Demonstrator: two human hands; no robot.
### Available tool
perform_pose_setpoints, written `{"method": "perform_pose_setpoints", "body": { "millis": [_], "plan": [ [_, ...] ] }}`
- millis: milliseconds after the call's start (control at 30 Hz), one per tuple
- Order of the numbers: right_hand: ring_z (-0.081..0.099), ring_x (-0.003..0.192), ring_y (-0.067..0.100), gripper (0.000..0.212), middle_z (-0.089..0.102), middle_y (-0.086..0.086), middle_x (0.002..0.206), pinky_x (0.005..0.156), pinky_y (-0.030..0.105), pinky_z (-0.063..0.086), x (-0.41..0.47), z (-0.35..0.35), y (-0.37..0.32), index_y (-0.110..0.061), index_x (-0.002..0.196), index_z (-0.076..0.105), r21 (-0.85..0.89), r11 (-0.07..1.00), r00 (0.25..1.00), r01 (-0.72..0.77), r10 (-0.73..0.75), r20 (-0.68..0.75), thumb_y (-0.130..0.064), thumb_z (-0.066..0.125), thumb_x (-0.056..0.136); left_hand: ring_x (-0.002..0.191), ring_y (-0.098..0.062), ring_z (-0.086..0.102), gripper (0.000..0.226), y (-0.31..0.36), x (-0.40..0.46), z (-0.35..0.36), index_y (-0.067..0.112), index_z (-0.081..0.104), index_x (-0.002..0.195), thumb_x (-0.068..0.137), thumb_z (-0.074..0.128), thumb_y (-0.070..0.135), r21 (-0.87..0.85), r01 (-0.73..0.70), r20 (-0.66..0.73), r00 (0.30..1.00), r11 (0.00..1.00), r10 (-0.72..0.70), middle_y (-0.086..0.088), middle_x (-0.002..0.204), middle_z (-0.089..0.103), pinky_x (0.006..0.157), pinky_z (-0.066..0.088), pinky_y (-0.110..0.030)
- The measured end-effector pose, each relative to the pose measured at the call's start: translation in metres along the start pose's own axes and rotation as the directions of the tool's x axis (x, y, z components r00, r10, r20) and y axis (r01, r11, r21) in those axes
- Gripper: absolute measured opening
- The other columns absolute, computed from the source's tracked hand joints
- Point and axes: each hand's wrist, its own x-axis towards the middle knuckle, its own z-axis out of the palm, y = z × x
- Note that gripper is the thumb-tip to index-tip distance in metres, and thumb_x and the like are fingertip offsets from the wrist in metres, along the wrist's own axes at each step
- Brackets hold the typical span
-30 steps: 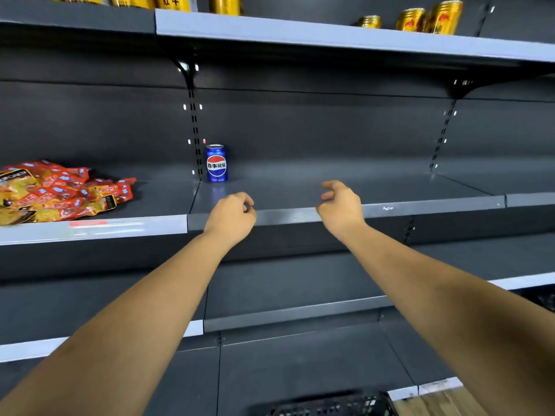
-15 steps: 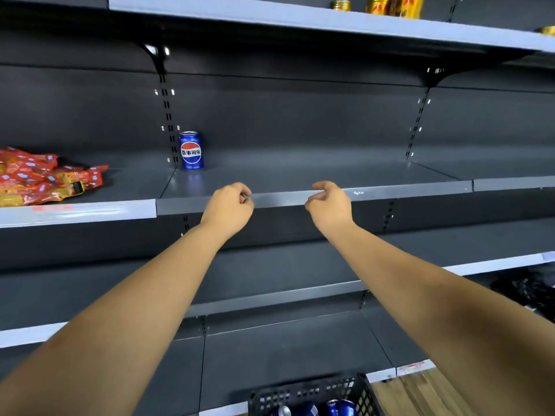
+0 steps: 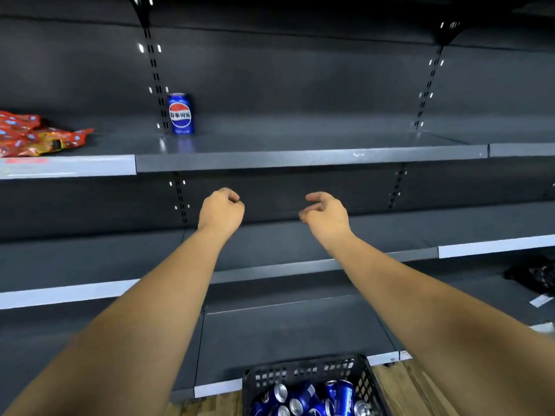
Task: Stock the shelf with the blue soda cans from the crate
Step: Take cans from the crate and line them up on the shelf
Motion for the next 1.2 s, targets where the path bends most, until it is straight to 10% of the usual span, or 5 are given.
{"method": "perform_pose_setpoints", "body": {
  "millis": [600,800,1200],
  "plan": [
    [0.060,0.082,0.023,0.037,0.057,0.002,0.077,0.076,0.031,0.050,0.005,0.058,0.181,-0.009,0.122,0.052,0.089,0.981,0.985,-0.170,0.169,0.016,-0.002,0.055,0.085,0.083,-0.022,0.053,0.030,-0.114,-0.040,0.122,0.006,0.060,0.114,0.089,0.043,0.003,0.012,0.045,0.087,0.995,0.999,-0.046,-0.008,0.097,0.061,0.071,0.039,-0.023],
    [0.056,0.080,0.019,0.038,0.057,0.003,0.075,0.070,0.024,0.041,0.010,0.095,0.252,-0.007,0.124,0.053,-0.025,0.981,0.980,-0.194,0.194,0.035,-0.002,0.056,0.087,0.104,-0.032,0.057,0.027,-0.174,-0.034,0.170,0.008,0.059,0.115,0.091,0.046,0.009,0.270,0.016,0.200,0.977,0.963,-0.073,-0.013,0.114,0.063,0.088,0.049,-0.036],
    [0.054,0.080,0.016,0.035,0.059,0.006,0.088,0.070,0.022,0.040,0.017,0.182,0.435,-0.006,0.125,0.054,-0.083,0.977,0.978,-0.197,0.202,0.048,-0.001,0.047,0.091,0.103,-0.035,0.055,0.026,-0.304,-0.071,0.315,0.008,0.059,0.112,0.091,0.044,0.014,0.516,-0.166,0.304,0.953,0.840,0.002,-0.012,0.114,0.061,0.076,0.043,-0.034]
  ]
}}
